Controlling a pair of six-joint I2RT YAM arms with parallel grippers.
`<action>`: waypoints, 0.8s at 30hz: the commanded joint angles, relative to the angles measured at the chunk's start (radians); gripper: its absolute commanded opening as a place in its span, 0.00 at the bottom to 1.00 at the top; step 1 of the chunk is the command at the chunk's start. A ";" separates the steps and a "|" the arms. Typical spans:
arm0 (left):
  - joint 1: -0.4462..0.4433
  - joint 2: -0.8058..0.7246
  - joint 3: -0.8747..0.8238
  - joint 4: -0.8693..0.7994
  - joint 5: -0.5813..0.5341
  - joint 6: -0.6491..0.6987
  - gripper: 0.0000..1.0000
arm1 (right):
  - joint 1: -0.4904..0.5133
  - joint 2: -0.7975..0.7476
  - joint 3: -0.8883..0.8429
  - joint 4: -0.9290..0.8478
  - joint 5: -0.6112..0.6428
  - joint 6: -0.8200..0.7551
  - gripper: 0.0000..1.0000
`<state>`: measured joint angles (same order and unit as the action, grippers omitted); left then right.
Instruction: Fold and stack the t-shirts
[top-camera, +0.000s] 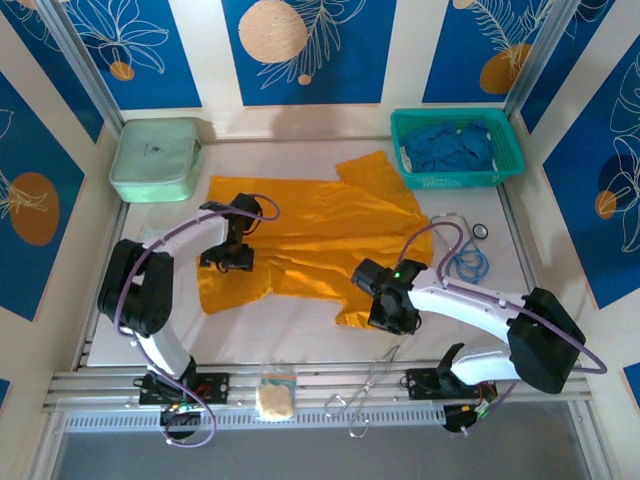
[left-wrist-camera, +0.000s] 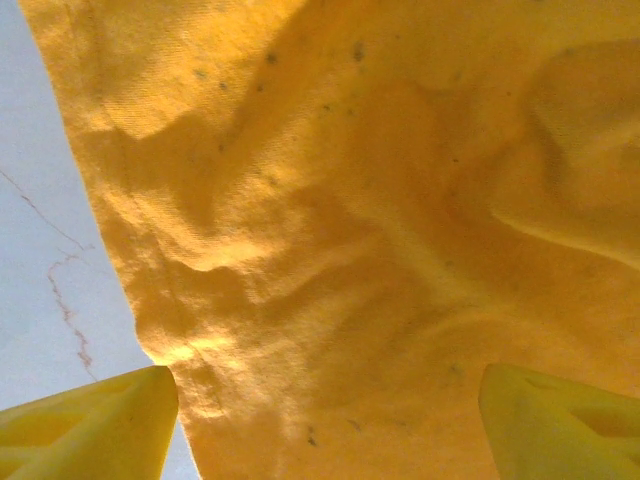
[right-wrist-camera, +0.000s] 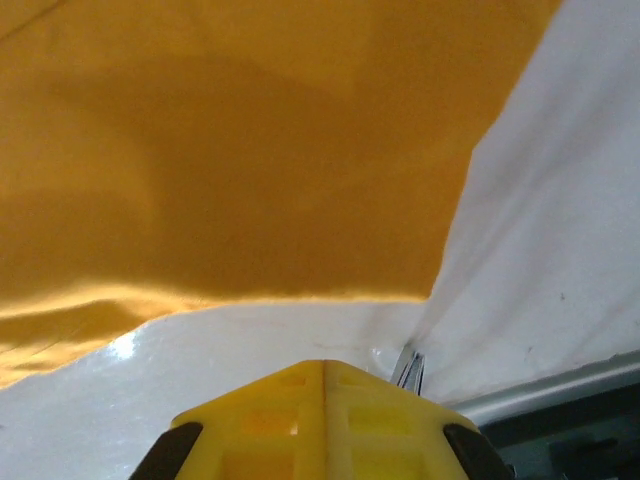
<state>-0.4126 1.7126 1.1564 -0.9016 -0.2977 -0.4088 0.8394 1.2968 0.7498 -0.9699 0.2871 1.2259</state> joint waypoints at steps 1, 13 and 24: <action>-0.018 -0.021 0.014 -0.027 0.009 -0.017 0.79 | -0.036 -0.022 -0.003 0.068 -0.013 -0.016 0.00; -0.022 -0.013 0.015 -0.018 0.009 -0.022 0.79 | -0.003 0.072 0.049 0.099 -0.023 -0.035 0.00; -0.022 0.001 0.027 -0.016 0.009 -0.019 0.79 | 0.084 0.160 0.077 0.101 -0.016 0.003 0.00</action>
<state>-0.4240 1.7123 1.1584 -0.9016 -0.2955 -0.4141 0.9173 1.4250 0.8158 -0.8616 0.2798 1.2049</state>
